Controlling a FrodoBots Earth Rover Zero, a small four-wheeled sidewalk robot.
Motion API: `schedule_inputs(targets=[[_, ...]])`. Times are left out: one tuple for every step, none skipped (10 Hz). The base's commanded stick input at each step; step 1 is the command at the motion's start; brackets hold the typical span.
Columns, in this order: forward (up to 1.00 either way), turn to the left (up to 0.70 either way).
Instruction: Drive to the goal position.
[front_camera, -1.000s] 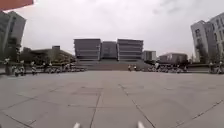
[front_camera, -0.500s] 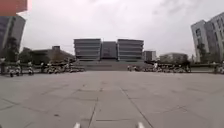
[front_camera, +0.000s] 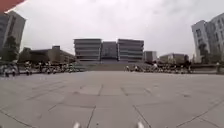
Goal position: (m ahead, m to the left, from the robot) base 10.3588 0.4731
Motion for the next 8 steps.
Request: schedule_inputs(targets=[[0.85, 0.00], [0.85, 0.00], [0.85, 0.00], [0.85, 0.00], [0.85, 0.00], [0.85, 0.00], [0.85, 0.00], [0.85, 0.00]])
